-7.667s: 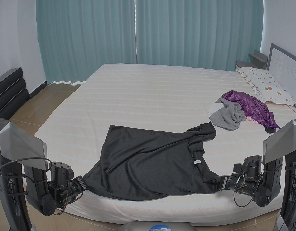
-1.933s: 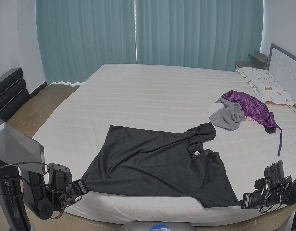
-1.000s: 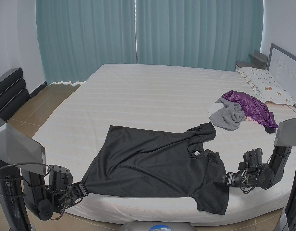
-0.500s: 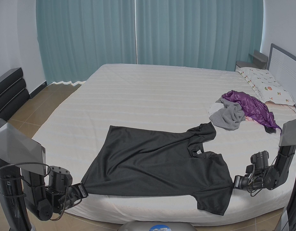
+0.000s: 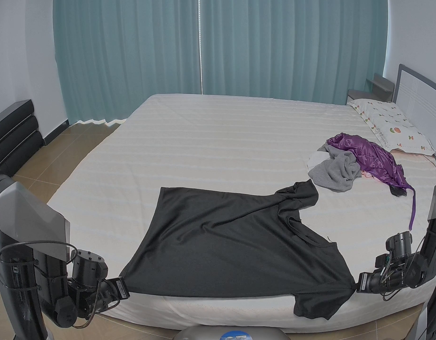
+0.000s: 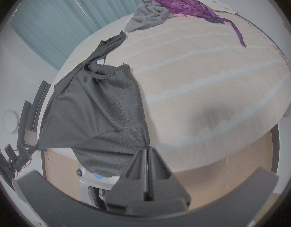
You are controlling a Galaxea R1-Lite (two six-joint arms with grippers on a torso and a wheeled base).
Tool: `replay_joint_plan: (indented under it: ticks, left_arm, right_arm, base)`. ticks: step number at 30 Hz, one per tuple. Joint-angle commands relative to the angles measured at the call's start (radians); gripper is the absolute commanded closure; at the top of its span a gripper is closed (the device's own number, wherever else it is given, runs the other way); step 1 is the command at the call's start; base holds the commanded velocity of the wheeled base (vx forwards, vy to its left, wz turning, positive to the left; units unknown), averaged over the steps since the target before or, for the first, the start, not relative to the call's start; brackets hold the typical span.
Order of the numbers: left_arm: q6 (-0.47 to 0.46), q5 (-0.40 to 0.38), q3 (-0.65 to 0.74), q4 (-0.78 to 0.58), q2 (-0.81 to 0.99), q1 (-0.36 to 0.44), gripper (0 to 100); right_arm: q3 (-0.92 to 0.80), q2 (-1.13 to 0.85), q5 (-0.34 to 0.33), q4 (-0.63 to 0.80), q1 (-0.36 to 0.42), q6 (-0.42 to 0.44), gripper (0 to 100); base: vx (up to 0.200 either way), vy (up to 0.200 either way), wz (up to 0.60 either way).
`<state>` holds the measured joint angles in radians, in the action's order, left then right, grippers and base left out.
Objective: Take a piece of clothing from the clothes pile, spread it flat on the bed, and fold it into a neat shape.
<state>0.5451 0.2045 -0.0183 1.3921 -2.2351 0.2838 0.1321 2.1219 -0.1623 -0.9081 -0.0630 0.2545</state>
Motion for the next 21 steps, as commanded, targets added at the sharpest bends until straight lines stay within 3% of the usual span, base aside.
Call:
replay_joint_plan:
  ticks: [1, 7, 8, 9, 16, 21]
  left_arm:
    - [-0.002, 0.000, 0.018, -0.004, -0.011, 0.006, 100]
    - [0.004, -0.004, 0.008, 0.007, -0.054, 0.012, 100]
    - [0.004, -0.004, 0.008, 0.007, -0.054, 0.012, 0]
    - [0.009, -0.007, 0.004, 0.007, -0.058, 0.014, 0]
    - [0.030, -0.014, -0.014, 0.007, -0.060, 0.018, 0]
    - [0.081, -0.019, -0.046, 0.008, -0.003, 0.008, 0]
  right_arm:
    - [-0.048, -0.017, -0.006, 0.000, 0.008, -0.015, 100]
    - [-0.048, 0.015, -0.020, -0.041, 0.012, -0.017, 100]
    - [-0.048, 0.015, -0.020, -0.041, 0.012, -0.017, 100]
    - [-0.049, 0.021, -0.026, -0.058, 0.015, -0.017, 0]
    - [-0.029, 0.053, -0.051, -0.180, 0.031, 0.039, 0]
    - [-0.032, 0.032, -0.105, -0.351, 0.054, 0.207, 0]
  base:
    - [0.000, 0.000, 0.00]
    - [0.000, 0.000, 0.00]
    - [0.000, 0.000, 0.00]
    - [0.000, 0.000, 0.00]
    - [0.000, 0.000, 0.00]
    - [0.000, 0.000, 0.00]
